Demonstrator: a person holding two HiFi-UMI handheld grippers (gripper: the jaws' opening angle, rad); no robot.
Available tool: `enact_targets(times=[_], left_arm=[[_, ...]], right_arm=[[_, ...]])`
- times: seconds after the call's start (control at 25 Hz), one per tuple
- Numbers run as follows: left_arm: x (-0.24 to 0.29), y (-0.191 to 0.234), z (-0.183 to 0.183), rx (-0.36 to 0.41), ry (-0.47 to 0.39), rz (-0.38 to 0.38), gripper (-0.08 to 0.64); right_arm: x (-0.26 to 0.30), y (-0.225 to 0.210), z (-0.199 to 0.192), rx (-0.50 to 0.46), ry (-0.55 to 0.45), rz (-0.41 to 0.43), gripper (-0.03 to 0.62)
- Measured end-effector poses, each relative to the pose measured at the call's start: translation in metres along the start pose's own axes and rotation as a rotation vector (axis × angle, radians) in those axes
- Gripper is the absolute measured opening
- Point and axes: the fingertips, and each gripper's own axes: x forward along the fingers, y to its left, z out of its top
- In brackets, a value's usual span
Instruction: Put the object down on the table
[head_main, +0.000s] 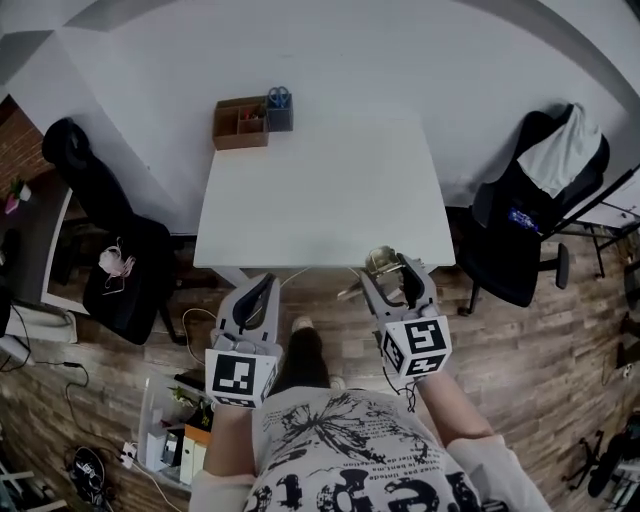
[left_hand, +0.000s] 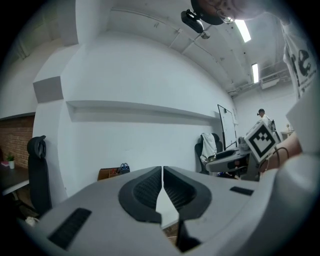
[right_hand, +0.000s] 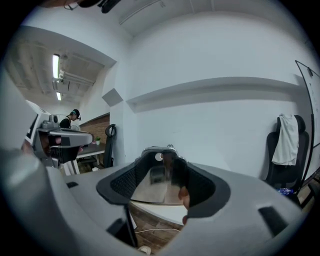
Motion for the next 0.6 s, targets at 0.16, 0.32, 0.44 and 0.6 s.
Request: enact_targets(times=[0.16, 0.32, 0.44, 0.6], left_arm=[[0.039, 0.032, -0.018, -0.007, -0.004, -0.008, 0.012], [0.087, 0.071, -0.015, -0.025, -0.014, -0.015, 0.012], [0.121, 0.1, -0.009, -0.021, -0.022, -0.032, 0.012], [0.164, 0.137, -0.011, -0.018, -0.023, -0.051, 0.012]], right_arm=[[0.049, -0.006, -0.003, -0.015, 0.03, 0.006, 0.281], [0.107, -0.019, -0.001, -0.014, 0.087, -0.013, 0.281], [0.153, -0.03, 0.002, 0.017, 0.128, -0.031, 0.281], [0.213, -0.045, -0.004, 0.018, 0.18, -0.061, 0.281]])
